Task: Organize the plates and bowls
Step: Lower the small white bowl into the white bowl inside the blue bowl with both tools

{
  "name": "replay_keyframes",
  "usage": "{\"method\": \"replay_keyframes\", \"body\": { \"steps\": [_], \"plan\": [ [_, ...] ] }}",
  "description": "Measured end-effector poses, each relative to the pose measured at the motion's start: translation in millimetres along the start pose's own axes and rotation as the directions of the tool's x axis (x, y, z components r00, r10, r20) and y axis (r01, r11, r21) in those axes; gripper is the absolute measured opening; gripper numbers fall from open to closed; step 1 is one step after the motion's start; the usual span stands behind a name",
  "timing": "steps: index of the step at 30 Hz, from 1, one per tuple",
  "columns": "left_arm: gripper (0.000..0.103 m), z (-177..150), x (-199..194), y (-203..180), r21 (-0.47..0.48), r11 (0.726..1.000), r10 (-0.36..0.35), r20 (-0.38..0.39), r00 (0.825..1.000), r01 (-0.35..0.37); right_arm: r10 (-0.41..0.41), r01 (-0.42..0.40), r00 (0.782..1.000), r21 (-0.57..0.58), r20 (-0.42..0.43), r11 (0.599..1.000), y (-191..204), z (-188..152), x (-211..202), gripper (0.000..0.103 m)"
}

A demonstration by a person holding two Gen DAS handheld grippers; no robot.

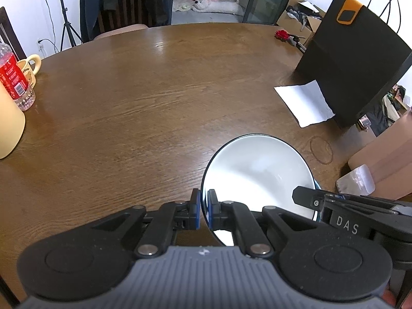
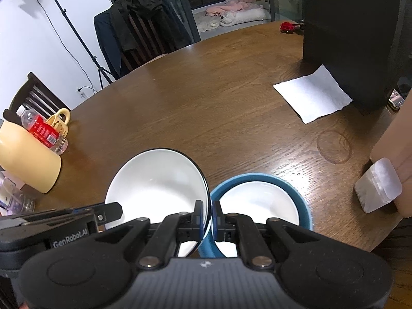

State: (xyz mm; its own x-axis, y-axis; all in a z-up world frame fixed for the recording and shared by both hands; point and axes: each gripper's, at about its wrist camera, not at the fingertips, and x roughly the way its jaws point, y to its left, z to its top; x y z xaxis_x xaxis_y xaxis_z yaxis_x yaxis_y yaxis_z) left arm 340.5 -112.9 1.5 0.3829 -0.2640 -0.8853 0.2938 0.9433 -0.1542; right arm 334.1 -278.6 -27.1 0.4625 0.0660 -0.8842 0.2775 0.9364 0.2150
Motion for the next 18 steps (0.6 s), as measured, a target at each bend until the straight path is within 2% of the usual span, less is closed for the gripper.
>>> {"method": "replay_keyframes", "body": {
  "steps": [18],
  "plan": [
    [0.006,-1,13,-36,0.031,0.999,-0.013,-0.022,1.0,0.013,-0.02,0.02,1.0,0.029,-0.008,0.999,-38,-3,-3,0.007]
  ]
}}
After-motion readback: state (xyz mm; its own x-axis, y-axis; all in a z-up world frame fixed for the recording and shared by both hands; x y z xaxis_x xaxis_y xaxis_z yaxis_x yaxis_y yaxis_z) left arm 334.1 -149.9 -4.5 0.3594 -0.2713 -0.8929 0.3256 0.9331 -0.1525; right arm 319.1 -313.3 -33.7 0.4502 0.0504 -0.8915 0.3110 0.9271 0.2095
